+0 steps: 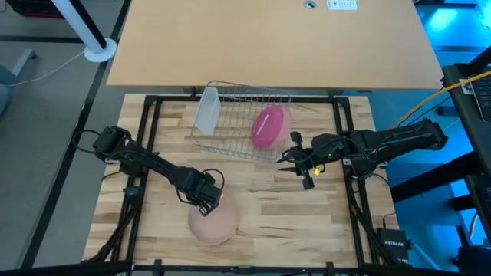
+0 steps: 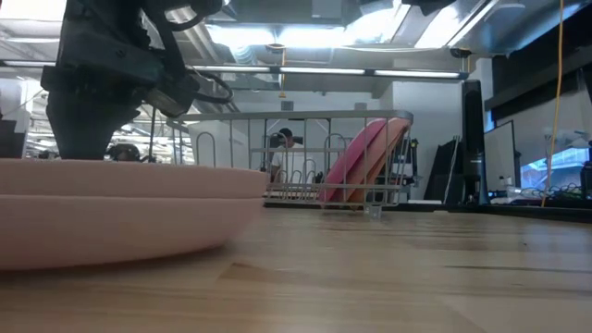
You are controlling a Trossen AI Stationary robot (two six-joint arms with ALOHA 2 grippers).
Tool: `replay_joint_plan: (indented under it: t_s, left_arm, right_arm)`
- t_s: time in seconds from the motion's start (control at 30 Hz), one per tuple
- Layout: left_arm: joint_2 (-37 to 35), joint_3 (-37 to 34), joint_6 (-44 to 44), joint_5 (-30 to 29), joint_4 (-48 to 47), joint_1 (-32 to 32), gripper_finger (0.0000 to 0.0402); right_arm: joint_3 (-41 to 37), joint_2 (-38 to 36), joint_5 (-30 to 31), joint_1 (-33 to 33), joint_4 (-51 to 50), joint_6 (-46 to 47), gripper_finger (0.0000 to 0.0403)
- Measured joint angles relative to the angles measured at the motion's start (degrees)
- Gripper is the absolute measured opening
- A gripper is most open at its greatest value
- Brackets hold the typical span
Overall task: Sort dishes
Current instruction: Put the light red plate into the dish rack
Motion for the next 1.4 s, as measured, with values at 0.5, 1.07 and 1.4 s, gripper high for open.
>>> replay_joint_plan:
  t_s: [0.5,1.07,1.4]
  left_arm:
    - [-0.3,4.0,-2.8,-1.6,-4.4,0.0,0.0001]
    - [-2.2,14.2,2.2,-11.6,-4.4,-0.1,0.0]
    - [-2.9,24.3,3.8,-25.6,-14.2,-0.1,0.0]
  right_arm:
    - [0.0,0.0,0.0,0.0,0.0,0.0,0.0111]
    - [0.0,0.0,-0.5,0.0,0.3,0.3,0.0111]
    - [0.0,1.0,-1.0,0.0,5.2,17.8,0.0111]
